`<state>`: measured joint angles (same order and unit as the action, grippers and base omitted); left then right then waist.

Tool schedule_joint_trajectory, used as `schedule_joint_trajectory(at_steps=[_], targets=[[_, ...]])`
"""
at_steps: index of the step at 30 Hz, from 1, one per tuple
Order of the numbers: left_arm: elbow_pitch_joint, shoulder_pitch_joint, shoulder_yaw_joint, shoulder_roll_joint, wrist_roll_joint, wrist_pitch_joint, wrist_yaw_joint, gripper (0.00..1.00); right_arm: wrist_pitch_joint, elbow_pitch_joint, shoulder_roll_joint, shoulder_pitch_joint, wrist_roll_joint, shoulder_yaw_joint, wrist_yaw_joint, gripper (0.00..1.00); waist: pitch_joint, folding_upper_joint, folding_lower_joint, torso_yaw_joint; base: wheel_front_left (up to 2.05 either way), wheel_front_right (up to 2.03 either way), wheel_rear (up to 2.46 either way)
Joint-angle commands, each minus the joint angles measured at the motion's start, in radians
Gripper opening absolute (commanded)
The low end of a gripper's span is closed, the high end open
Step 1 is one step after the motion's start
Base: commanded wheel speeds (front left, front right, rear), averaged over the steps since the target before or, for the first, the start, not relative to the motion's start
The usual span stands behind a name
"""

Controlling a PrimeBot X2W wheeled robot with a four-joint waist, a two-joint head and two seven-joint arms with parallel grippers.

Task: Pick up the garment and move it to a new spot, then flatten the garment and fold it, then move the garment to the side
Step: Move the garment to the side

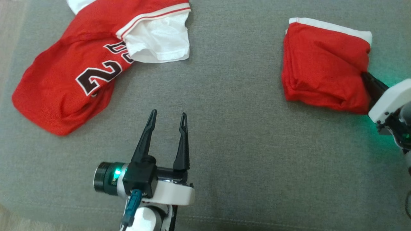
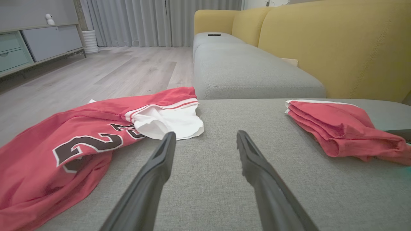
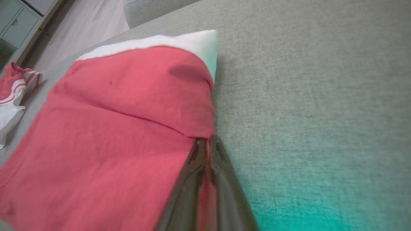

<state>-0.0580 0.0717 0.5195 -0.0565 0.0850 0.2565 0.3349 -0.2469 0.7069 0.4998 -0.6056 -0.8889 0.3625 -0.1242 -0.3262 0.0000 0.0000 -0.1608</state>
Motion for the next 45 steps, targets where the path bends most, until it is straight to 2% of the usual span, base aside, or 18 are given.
schedule_joint_trajectory(at_steps=[1,13,19,30,39,40,41,42,45], targets=[[-0.032,0.031,-0.02,0.006,0.0,0.005,0.006,1.0,-0.004,-0.012,0.025,0.001,-0.013,0.025,-0.007,0.0,-0.009,0.0,0.0,0.01,0.0,0.0,0.0],[-0.022,0.077,-0.022,0.006,-0.004,0.005,0.004,1.0,0.099,-0.038,0.15,-0.06,-0.026,0.112,-0.007,0.0,-0.039,0.0,0.0,0.092,0.0,0.0,0.0],[-0.03,0.1,-0.024,0.006,-0.021,0.005,-0.005,1.0,0.127,-0.041,0.276,-0.092,-0.007,0.145,-0.007,0.0,-0.075,0.0,0.0,0.131,0.0,0.0,0.0],[-0.068,0.202,0.011,0.006,-0.067,0.005,-0.026,1.0,0.192,-0.013,0.524,-0.181,0.038,0.132,-0.007,0.0,-0.215,0.0,0.0,0.17,0.0,0.0,0.0],[-0.087,0.271,0.038,0.006,-0.093,0.005,-0.021,1.0,0.259,0.034,0.626,-0.234,0.08,0.125,-0.007,0.0,-0.276,0.0,0.0,0.178,0.0,0.0,0.0],[-0.085,0.277,0.038,0.006,-0.093,0.005,-0.021,1.0,0.268,0.046,0.626,-0.244,0.087,0.124,-0.007,0.16,-0.278,0.0,0.0,0.177,0.0,0.0,0.0],[-0.082,0.282,0.039,0.005,-0.093,0.005,-0.022,1.0,0.278,0.065,0.625,-0.256,0.1,0.12,-0.007,1.0,-0.278,0.0,0.0,0.176,0.0,0.0,0.0],[-0.077,0.287,0.04,0.005,-0.09,0.005,-0.023,1.0,0.293,0.081,0.622,-0.267,0.122,0.121,-0.007,1.0,-0.274,0.0,0.0,0.172,0.0,0.0,0.0],[-0.061,0.285,0.035,0.005,-0.076,0.005,-0.016,1.0,0.36,0.129,0.556,-0.3,0.212,0.139,-0.007,1.0,-0.217,0.0,0.0,0.158,0.0,0.0,0.0]])
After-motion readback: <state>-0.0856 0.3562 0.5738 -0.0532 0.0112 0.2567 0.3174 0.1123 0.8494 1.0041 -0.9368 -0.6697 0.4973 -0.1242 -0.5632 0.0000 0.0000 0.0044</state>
